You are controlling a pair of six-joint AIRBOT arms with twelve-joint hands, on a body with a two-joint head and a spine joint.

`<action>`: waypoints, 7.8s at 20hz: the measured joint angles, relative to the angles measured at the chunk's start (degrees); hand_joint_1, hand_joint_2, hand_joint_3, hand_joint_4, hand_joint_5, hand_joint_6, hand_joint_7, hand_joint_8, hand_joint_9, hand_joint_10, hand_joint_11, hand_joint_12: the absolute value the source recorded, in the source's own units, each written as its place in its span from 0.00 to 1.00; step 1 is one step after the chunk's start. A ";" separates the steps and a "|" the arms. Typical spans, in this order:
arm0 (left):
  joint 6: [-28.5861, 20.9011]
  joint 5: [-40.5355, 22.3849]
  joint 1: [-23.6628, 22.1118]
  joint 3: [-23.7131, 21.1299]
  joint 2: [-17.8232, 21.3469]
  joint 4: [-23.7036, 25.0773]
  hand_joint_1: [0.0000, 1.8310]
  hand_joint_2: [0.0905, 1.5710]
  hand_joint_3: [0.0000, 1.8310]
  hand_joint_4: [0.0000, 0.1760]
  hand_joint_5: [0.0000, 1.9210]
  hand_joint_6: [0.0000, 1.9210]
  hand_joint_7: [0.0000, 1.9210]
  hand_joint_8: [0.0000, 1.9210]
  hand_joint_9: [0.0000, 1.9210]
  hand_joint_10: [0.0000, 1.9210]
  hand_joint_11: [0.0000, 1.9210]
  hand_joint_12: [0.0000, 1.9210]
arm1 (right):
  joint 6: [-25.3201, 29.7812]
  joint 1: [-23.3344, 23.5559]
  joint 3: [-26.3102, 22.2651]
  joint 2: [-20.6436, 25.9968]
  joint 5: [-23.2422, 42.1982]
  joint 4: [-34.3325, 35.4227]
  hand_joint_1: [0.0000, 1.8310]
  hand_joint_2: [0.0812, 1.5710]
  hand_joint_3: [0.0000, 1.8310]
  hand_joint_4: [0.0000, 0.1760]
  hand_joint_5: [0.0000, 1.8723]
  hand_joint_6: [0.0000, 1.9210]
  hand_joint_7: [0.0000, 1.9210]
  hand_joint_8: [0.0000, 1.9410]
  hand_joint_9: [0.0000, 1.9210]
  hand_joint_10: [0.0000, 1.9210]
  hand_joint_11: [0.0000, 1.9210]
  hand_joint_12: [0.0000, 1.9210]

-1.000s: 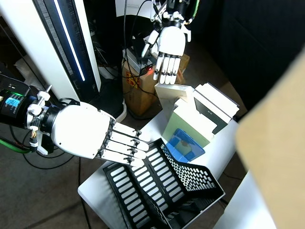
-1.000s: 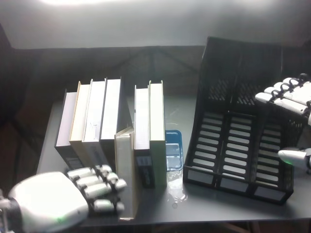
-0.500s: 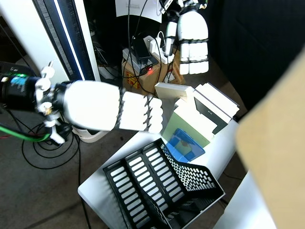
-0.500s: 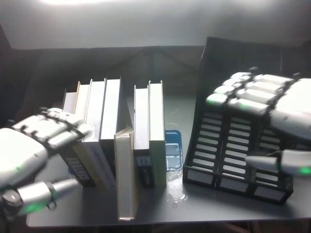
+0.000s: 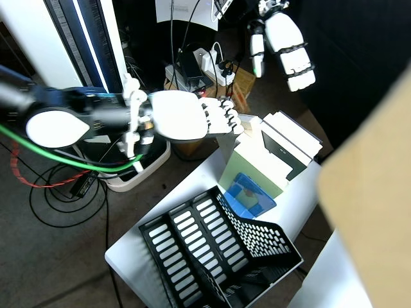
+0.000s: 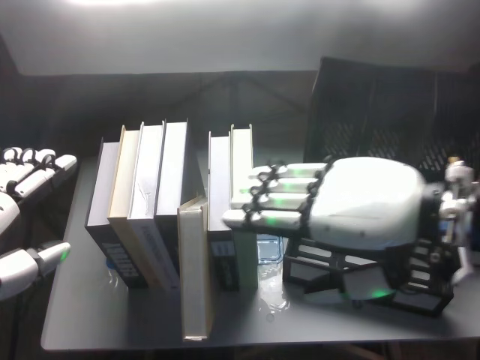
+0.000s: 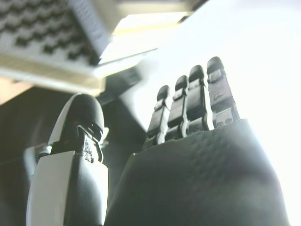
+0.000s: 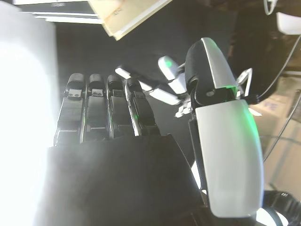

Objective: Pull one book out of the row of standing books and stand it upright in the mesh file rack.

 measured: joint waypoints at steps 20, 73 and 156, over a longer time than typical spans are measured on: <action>-0.24 1.64 2.45 1.77 0.35 -4.24 0.44 0.94 0.00 0.22 0.07 0.00 0.00 0.00 0.00 0.00 0.00 0.00 | -4.11 5.35 8.17 -18.38 -11.56 -14.82 0.52 0.66 0.00 0.00 0.03 0.01 0.00 0.00 0.00 0.00 0.00 0.00; -1.31 -4.15 6.12 1.05 0.39 -7.93 0.31 0.96 0.00 0.39 0.06 0.00 0.00 0.00 0.00 0.00 0.00 0.00 | -2.97 6.43 13.51 -29.49 -22.08 -34.16 0.65 0.56 0.20 0.00 0.55 0.53 0.68 1.00 0.70 1.00 0.67 1.00; -4.42 0.24 -0.74 5.46 -4.20 -2.51 0.35 0.91 0.00 0.33 0.06 0.00 0.00 0.00 0.00 0.00 0.00 0.00 | 95.17 30.08 16.90 -5.73 -8.87 -128.39 0.73 0.78 0.00 0.00 0.38 0.67 0.37 0.74 0.34 0.84 0.25 0.87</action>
